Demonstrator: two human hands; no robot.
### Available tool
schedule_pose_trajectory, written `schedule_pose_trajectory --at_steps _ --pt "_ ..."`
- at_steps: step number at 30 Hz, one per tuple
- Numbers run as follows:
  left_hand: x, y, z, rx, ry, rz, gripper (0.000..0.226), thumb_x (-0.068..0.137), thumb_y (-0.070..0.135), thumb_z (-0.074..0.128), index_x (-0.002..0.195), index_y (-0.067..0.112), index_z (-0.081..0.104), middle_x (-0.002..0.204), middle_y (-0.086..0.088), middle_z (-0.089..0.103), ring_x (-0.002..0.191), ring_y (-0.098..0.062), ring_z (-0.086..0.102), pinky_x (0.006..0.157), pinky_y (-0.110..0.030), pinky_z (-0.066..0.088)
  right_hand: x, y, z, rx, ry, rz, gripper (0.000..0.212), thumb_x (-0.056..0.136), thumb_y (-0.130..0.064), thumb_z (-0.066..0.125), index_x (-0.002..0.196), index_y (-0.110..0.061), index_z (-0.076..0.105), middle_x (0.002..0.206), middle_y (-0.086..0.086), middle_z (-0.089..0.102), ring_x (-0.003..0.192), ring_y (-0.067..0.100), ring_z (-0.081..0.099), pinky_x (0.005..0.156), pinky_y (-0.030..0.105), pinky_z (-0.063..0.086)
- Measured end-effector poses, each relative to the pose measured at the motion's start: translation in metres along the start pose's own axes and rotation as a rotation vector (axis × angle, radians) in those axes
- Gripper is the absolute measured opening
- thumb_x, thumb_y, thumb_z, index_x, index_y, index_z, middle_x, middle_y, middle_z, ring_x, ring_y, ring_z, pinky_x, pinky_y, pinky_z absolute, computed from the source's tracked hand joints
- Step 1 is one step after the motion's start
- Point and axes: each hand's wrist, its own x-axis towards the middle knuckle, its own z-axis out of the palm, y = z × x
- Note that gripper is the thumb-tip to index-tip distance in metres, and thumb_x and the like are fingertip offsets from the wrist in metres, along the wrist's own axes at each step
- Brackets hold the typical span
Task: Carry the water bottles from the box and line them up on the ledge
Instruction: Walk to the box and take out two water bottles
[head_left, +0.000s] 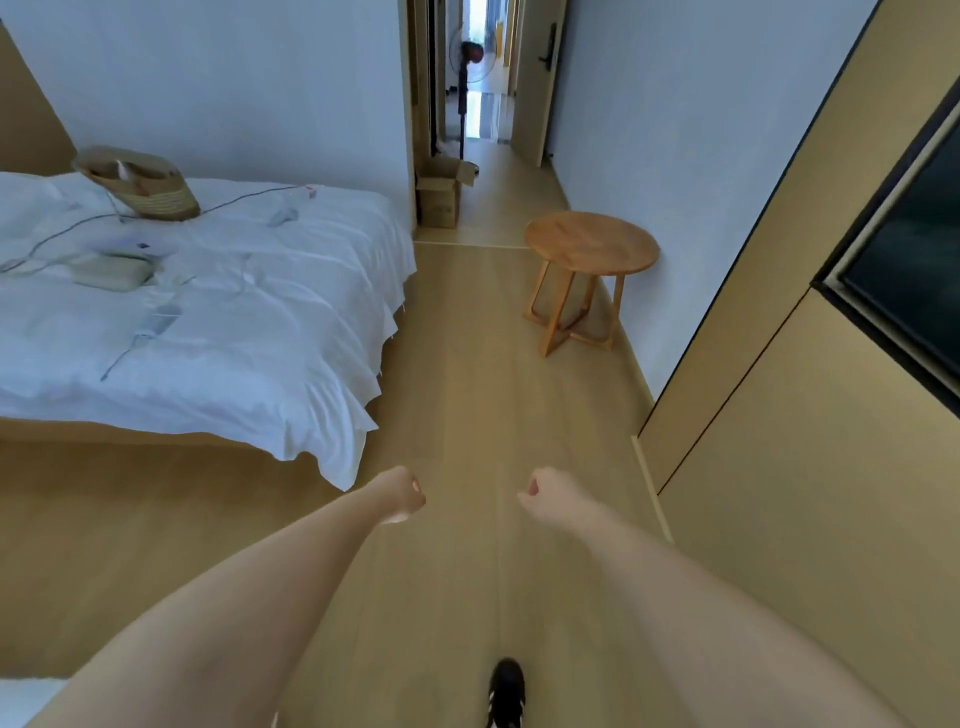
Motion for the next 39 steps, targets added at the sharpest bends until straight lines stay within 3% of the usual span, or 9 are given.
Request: schedule_pose_trajectory --at_steps 5,12,14,17,25,28,34,39 --pt "0.106 0.026 -0.048 -0.036 0.026 -0.002 0.032 0.095 0.013 0.042 0.066 0.024 0.034 0.073 0.006 0.037 0.072 -0.016 0.041 0.055 -0.019 0.027 0.114 -0.008 -0.047 -0.081 -0.014 -0.035 0.04 0.101 -0.033 0.049 0.122 -0.001 0.058 0.127 0.017 0.061 0.118 0.031 0.057 0.091 0.033 0.046" --pt "0.242 0.068 -0.127 -0.029 0.09 -0.017 0.02 0.096 0.016 0.042 0.077 0.019 0.044 0.079 0.004 0.044 0.086 -0.018 0.045 0.066 -0.021 0.036 0.264 -0.03 -0.136 -0.116 -0.025 -0.072 0.038 0.098 -0.041 0.047 0.118 -0.011 0.058 0.121 0.009 0.061 0.11 0.027 0.058 0.085 0.034 0.047" --pt "0.276 0.077 -0.147 0.014 0.078 -0.015 0.012 0.097 0.017 0.041 0.092 0.015 0.052 0.089 0.001 0.049 0.087 -0.019 0.047 0.073 -0.024 0.039 0.299 -0.038 -0.159 -0.127 -0.017 -0.089 0.036 0.097 -0.041 0.047 0.116 -0.012 0.058 0.119 0.007 0.061 0.108 0.027 0.059 0.082 0.033 0.047" --pt "0.329 0.083 -0.175 0.078 0.075 -0.038 0.025 0.096 0.014 0.04 0.117 0.009 0.053 0.098 -0.002 0.051 0.087 -0.019 0.05 0.079 -0.028 0.043 0.352 -0.048 -0.184 -0.125 -0.034 -0.104 0.034 0.097 -0.041 0.046 0.114 -0.015 0.058 0.116 0.005 0.061 0.103 0.025 0.058 0.078 0.032 0.046" --pt "0.514 0.093 -0.258 0.13 0.063 -0.015 0.02 0.096 0.012 0.038 0.108 0.012 0.053 0.083 0.003 0.047 0.081 -0.017 0.049 0.076 -0.027 0.042 0.53 -0.068 -0.251 -0.125 -0.021 -0.062 0.033 0.098 -0.04 0.044 0.112 -0.015 0.059 0.111 0.002 0.062 0.1 0.022 0.059 0.086 0.038 0.052" --pt "0.588 0.097 -0.304 0.154 0.048 0.003 0.011 0.095 0.006 0.039 0.095 0.012 0.048 0.077 0.004 0.041 0.08 -0.017 0.045 0.073 -0.026 0.038 0.601 -0.086 -0.284 -0.111 -0.012 -0.048 0.032 0.098 -0.041 0.044 0.112 -0.016 0.058 0.109 0.001 0.06 0.099 0.021 0.059 0.087 0.038 0.052" --pt "0.714 0.129 -0.4 0.169 0.051 0.016 0.028 0.097 0.003 0.035 0.072 0.016 0.037 0.074 0.003 0.038 0.084 -0.017 0.045 0.075 -0.024 0.037 0.718 -0.117 -0.357 -0.041 0.025 -0.016 0.029 0.097 -0.041 0.044 0.107 -0.018 0.058 0.104 -0.002 0.059 0.098 0.02 0.058 0.084 0.037 0.051" --pt "0.81 0.159 -0.431 0.234 -0.028 0.04 0.014 0.095 0.006 0.04 0.099 0.01 0.054 0.074 0.005 0.041 0.082 -0.016 0.049 0.074 -0.025 0.038 0.811 -0.117 -0.4 -0.013 0.011 0.01 0.03 0.096 -0.04 0.045 0.107 -0.017 0.059 0.106 0.0 0.06 0.099 0.021 0.059 0.084 0.036 0.05"
